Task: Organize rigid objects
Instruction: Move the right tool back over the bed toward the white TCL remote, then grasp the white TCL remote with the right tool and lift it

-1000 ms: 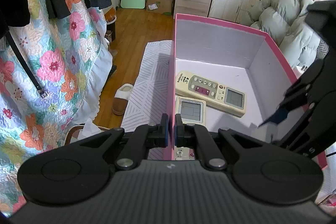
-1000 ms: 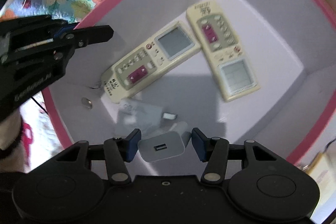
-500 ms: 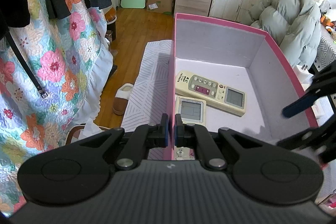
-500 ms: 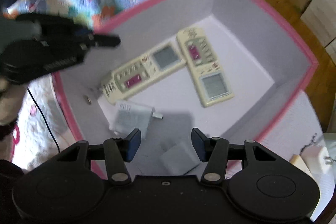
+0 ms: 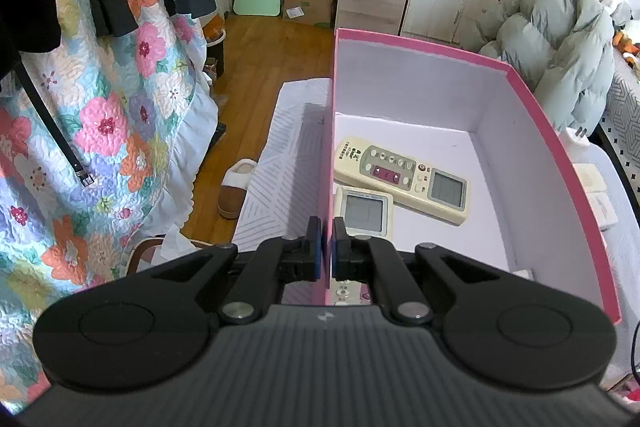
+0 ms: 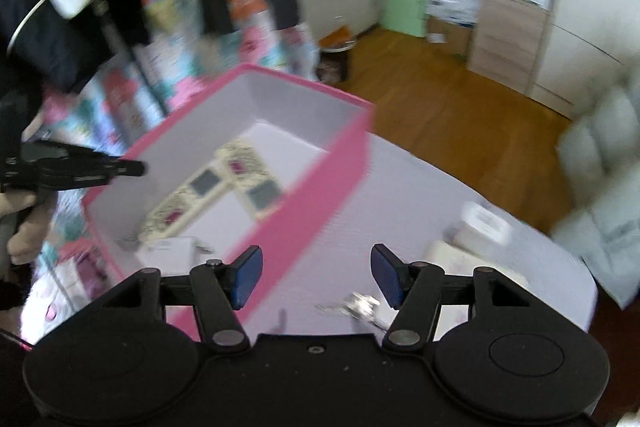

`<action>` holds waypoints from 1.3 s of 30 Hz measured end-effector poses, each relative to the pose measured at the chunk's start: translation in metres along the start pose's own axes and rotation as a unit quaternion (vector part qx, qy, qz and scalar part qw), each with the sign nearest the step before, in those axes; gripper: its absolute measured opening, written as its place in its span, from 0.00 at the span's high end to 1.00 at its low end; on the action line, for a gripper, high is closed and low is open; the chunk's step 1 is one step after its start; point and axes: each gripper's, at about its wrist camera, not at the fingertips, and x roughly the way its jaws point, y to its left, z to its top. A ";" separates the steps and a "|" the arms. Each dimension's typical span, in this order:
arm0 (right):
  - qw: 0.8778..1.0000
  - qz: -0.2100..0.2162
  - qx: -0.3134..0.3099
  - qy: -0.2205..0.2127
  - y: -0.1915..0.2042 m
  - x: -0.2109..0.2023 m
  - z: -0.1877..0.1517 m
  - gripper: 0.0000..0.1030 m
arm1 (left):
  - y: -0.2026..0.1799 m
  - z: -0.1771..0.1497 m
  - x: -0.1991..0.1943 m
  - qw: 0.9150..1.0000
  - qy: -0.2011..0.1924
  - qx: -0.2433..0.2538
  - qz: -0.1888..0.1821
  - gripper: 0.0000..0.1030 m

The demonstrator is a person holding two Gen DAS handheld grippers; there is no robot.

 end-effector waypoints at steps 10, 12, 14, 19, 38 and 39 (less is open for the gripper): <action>0.997 -0.064 -0.009 0.036 -0.039 0.039 -0.060 0.32 | -0.008 0.004 -0.004 1.000 -0.002 0.003 0.018 0.97; 0.992 -0.097 -0.040 0.064 -0.042 0.059 -0.061 0.29 | -0.009 0.004 -0.004 1.000 -0.002 0.001 0.021 0.97; 0.986 -0.117 -0.088 0.081 -0.047 0.072 -0.060 0.28 | -0.011 0.004 -0.004 1.000 -0.001 0.001 0.024 0.97; 0.972 -0.055 -0.198 0.111 -0.056 0.094 -0.050 0.26 | -0.011 0.005 -0.006 1.000 0.000 -0.001 0.026 0.97; 0.970 -0.032 -0.194 0.146 -0.044 0.120 -0.020 0.30 | -0.012 0.010 -0.005 1.000 -0.001 0.009 0.023 0.98; 0.972 -0.035 -0.179 0.148 -0.044 0.119 -0.020 0.30 | -0.011 0.010 -0.005 1.000 0.001 0.009 0.023 0.98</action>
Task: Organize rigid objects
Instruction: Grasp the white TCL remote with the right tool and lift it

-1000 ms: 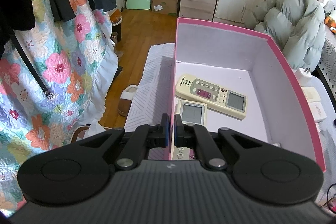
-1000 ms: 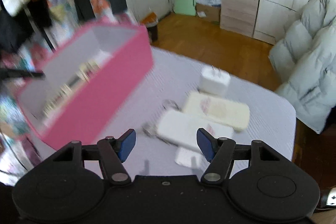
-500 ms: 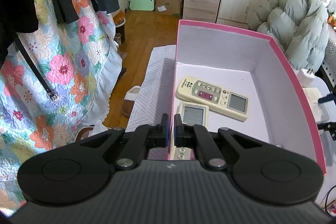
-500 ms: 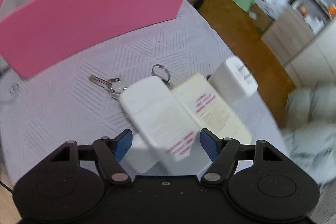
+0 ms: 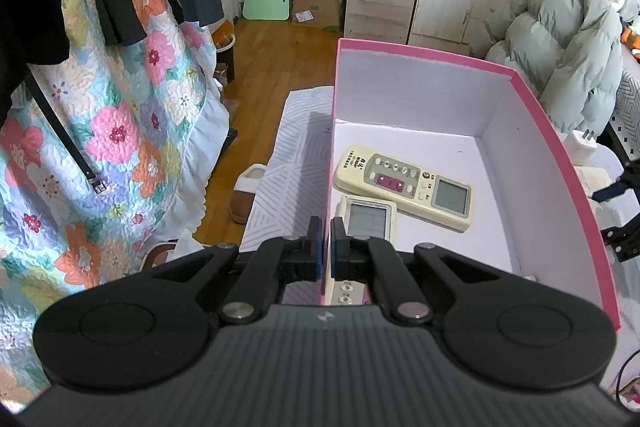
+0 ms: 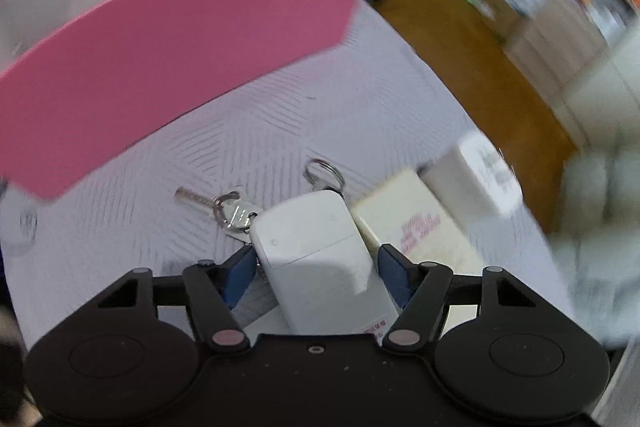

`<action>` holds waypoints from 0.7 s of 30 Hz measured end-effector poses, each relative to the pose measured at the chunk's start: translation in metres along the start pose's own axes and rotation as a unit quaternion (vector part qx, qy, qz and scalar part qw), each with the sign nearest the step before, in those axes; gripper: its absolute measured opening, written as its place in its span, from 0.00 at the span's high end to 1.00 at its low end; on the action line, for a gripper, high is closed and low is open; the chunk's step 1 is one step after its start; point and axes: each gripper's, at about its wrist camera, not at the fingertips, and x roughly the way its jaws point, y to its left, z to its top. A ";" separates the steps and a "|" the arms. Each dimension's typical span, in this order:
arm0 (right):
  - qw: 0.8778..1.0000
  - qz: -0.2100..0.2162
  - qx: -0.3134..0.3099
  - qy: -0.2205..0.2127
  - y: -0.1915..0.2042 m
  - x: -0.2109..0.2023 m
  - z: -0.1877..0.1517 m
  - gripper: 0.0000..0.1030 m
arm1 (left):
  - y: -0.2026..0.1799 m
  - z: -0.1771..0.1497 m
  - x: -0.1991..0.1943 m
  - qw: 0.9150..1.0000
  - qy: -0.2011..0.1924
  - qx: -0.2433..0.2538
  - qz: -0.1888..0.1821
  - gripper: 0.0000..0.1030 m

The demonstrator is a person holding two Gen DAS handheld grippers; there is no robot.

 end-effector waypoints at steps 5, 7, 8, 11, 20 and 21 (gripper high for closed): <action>1.000 0.011 0.006 0.019 0.005 0.002 -0.001 0.29 | -0.003 0.002 -0.001 1.000 0.004 0.020 0.003 0.98; 1.000 0.005 -0.009 0.026 0.008 0.010 0.001 0.27 | -0.006 0.003 -0.002 1.000 0.003 0.028 0.007 0.98; 1.000 0.013 -0.005 0.022 0.005 0.011 0.002 0.28 | -0.007 0.003 -0.002 0.999 0.003 0.032 0.009 0.98; 0.999 0.027 0.019 0.012 0.000 0.007 0.003 0.33 | -0.008 0.003 -0.002 0.999 0.002 0.039 0.012 0.98; 0.996 -0.026 0.068 -0.058 0.010 -0.034 -0.010 0.39 | -0.009 0.003 -0.002 0.999 0.002 0.039 0.012 0.98; 0.995 -0.032 0.068 -0.064 0.014 -0.038 -0.011 0.39 | -0.009 0.003 -0.002 0.999 0.002 0.039 0.011 0.98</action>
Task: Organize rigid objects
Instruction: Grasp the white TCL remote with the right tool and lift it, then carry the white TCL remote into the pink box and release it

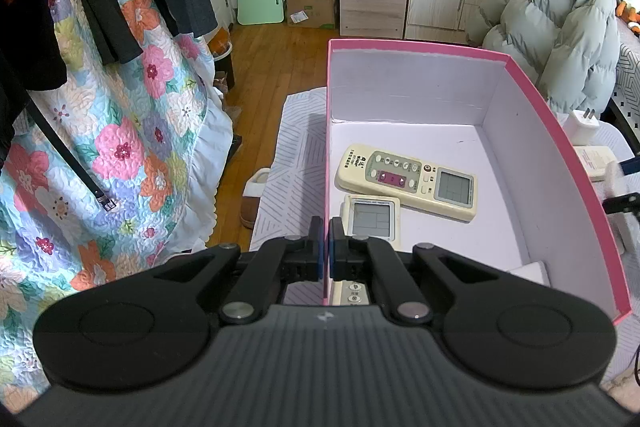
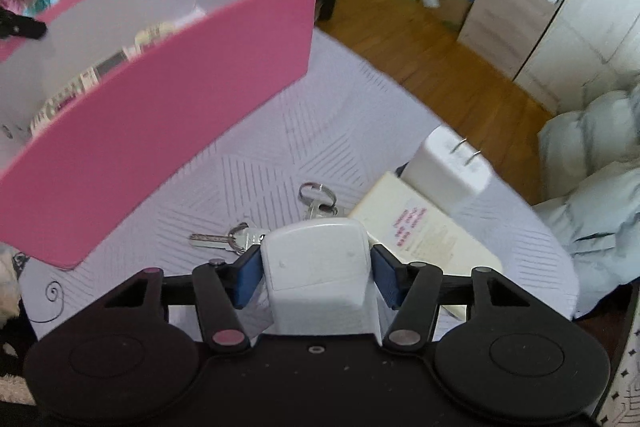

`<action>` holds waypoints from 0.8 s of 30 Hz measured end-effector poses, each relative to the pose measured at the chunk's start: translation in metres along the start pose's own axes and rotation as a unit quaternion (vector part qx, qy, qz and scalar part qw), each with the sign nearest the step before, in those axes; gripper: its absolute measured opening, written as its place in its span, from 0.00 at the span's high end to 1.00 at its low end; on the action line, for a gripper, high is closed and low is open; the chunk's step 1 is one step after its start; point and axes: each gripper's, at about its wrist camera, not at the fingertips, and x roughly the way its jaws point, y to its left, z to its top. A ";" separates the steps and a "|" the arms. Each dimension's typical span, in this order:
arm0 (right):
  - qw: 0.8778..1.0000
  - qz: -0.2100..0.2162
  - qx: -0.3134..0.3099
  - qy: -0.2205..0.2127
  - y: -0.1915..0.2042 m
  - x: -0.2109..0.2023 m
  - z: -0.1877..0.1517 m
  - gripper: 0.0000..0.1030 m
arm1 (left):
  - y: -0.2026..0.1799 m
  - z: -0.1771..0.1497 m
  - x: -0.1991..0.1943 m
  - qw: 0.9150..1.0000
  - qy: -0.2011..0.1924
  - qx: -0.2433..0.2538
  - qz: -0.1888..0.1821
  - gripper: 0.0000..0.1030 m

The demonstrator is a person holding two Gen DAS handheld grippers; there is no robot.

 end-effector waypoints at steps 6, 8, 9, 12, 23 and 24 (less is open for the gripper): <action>0.999 -0.017 0.016 -0.039 0.009 -0.025 -0.005 0.39 | 0.001 0.000 0.000 1.000 -0.001 -0.002 -0.001 0.98; 0.998 -0.018 0.024 -0.052 0.010 -0.033 -0.007 0.40 | 0.002 0.001 -0.001 1.000 -0.002 -0.003 -0.001 0.98; 0.998 -0.018 0.027 -0.058 0.010 -0.038 -0.009 0.40 | 0.002 0.001 -0.001 1.000 -0.002 -0.003 -0.001 0.98; 0.996 -0.021 0.030 -0.077 0.013 -0.049 -0.012 0.40 | 0.003 0.001 -0.001 1.000 -0.002 -0.006 -0.003 0.98; 0.995 -0.025 0.050 -0.084 0.014 -0.055 -0.013 0.40 | 0.005 0.002 -0.002 1.000 -0.004 -0.008 -0.005 0.98; 0.995 -0.025 0.050 -0.086 0.014 -0.057 -0.012 0.40 | 0.005 0.002 -0.002 1.000 -0.004 -0.007 -0.005 0.98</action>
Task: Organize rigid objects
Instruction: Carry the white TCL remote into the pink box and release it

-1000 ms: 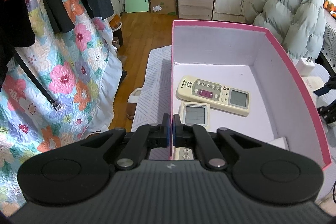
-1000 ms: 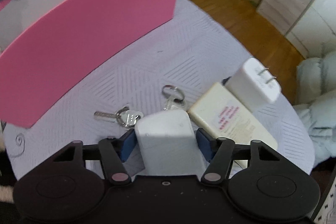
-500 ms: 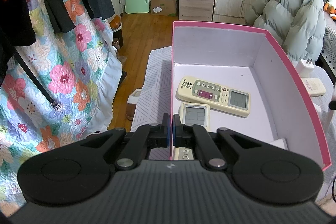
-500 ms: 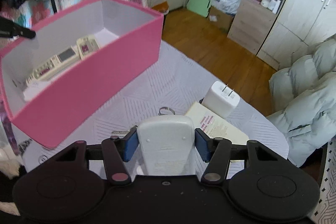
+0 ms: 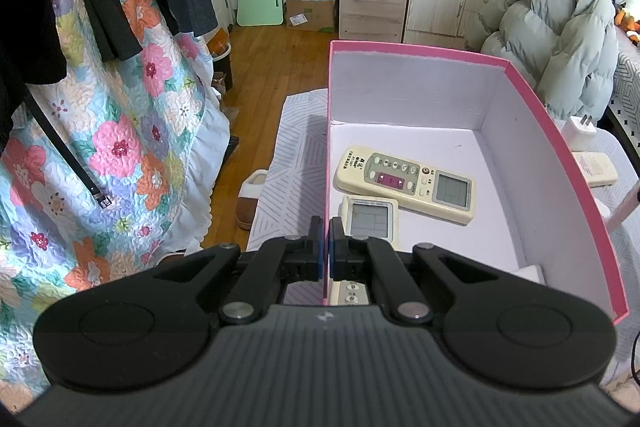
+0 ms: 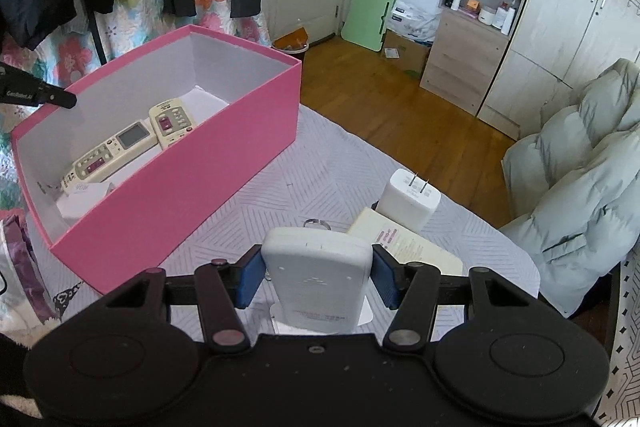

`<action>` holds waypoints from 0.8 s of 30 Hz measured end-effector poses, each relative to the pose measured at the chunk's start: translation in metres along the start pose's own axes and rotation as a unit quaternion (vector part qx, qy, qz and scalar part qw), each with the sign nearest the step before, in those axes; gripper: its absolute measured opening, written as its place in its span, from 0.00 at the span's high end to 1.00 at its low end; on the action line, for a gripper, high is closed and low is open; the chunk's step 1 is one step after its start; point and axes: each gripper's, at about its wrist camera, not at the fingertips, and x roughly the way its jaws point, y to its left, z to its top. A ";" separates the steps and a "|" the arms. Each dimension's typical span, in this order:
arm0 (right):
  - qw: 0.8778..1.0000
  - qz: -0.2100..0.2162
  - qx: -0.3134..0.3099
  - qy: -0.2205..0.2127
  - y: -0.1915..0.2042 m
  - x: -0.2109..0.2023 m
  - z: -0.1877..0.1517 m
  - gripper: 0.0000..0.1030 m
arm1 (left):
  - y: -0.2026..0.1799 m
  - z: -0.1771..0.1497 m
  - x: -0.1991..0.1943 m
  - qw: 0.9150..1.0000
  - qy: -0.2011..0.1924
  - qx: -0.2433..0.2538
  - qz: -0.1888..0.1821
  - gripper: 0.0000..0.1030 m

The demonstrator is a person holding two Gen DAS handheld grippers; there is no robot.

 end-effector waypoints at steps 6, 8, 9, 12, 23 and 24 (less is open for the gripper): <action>0.999 -0.003 -0.014 -0.036 0.007 -0.020 0.020 0.41 | -0.003 -0.007 0.001 1.000 -0.005 0.008 0.003 0.98; 0.998 -0.006 -0.027 -0.057 0.014 -0.030 0.031 0.40 | -0.004 -0.009 0.001 1.000 -0.005 0.007 0.001 0.98; 0.997 -0.003 -0.033 -0.070 0.018 -0.037 0.038 0.41 | -0.004 -0.009 0.000 1.000 -0.006 0.007 0.001 0.98; 0.993 0.022 -0.041 -0.107 0.027 -0.053 0.061 0.40 | -0.003 -0.011 0.000 1.000 -0.008 0.002 -0.003 0.98; 0.975 0.188 -0.069 -0.092 0.090 0.018 0.126 0.40 | -0.001 -0.013 -0.001 1.000 -0.011 -0.005 -0.006 0.98; 0.975 0.193 -0.070 -0.080 0.100 0.035 0.128 0.40 | -0.001 -0.013 0.000 1.000 -0.010 -0.005 -0.006 0.98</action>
